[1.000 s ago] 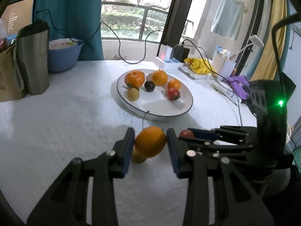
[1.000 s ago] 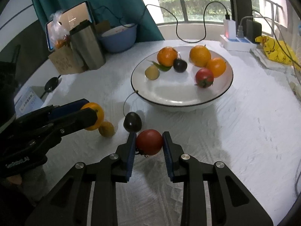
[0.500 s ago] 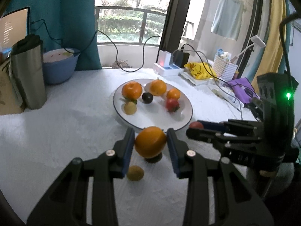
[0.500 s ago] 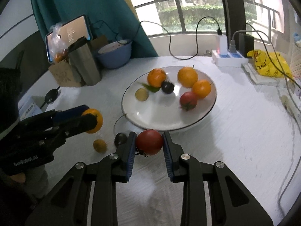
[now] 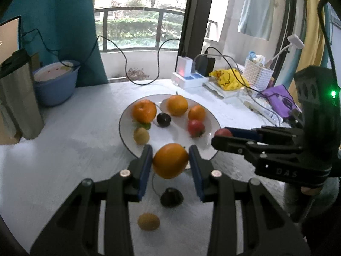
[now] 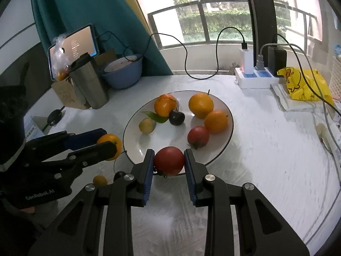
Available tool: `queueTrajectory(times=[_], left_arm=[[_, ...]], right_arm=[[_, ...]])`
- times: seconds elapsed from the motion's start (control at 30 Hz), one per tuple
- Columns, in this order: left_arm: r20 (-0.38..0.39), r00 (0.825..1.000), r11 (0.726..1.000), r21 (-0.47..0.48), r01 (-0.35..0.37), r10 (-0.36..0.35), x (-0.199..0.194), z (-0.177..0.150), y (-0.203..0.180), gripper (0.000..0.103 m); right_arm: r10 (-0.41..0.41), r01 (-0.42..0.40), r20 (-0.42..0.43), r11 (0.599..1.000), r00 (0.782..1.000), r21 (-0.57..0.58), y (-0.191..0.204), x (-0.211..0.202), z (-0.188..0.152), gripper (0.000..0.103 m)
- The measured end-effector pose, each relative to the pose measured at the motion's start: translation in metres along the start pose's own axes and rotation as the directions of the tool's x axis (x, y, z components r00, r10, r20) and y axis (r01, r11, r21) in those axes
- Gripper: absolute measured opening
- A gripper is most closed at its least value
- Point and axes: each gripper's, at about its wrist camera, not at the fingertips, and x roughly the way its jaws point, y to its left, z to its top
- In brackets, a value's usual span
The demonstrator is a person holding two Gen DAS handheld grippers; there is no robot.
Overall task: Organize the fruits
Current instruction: 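Carry the orange and tomato into the bowl and open both grippers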
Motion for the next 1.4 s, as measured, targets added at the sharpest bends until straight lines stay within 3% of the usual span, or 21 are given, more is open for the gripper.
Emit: queueTrajectory(times=[0.5, 0.87, 1.4], left_arm=[[-0.026, 1.000, 1.000, -0.015, 0.009, -0.009, 0.039, 0.013, 0.015, 0.036], [-0.088, 0.996, 0.998, -0.065, -0.008, 0.002, 0.060, 0.014, 0.031, 0.036], [-0.076, 0.997, 0.996, -0.084, -0.001, -0.005, 0.048, 0.016, 0.030, 0.037]], right_arm=[[0.019, -0.019, -0.036, 1.000, 0.999, -0.014, -0.001, 0.032, 0.009, 0.030], [-0.003, 0.001, -0.050, 0.999, 0.999, -0.042, 0.004, 0.056, 0.018, 0.030], [-0.072, 0.070, -0.046, 0.997, 0.996, -0.038, 0.003, 0.056, 0.018, 0.032]])
